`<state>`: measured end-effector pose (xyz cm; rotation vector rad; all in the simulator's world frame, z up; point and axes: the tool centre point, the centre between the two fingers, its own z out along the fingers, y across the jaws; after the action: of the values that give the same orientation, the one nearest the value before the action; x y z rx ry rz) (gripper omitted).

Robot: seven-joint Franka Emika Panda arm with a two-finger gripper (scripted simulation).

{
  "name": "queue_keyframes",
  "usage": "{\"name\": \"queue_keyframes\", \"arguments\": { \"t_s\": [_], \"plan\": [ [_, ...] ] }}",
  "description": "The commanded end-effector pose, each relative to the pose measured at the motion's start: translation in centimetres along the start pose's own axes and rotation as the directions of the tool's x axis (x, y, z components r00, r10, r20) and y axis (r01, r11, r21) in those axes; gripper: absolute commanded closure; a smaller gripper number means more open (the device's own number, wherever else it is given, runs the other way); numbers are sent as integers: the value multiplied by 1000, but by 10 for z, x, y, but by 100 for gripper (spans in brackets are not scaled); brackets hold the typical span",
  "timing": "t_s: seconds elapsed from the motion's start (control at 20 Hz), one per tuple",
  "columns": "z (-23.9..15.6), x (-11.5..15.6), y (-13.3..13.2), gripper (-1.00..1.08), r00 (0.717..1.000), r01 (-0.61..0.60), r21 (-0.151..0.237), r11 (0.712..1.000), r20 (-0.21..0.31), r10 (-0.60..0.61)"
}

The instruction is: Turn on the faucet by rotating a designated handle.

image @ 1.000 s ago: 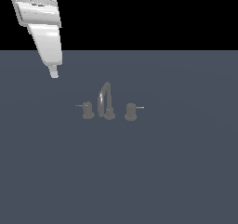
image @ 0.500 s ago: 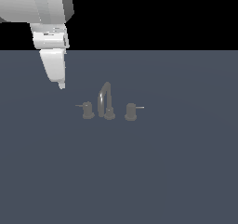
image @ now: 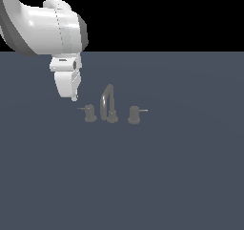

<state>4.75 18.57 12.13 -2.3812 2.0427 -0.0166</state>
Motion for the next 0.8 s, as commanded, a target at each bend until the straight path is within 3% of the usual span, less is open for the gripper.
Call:
{"name": "queue_keyframes", "arguments": {
  "t_s": [0.0, 0.75],
  "plan": [
    [14, 5, -13, 108, 999, -54, -2, 999, -2, 54],
    [57, 27, -53, 108, 976, -219, -11, 976, 2, 219]
  ]
}}
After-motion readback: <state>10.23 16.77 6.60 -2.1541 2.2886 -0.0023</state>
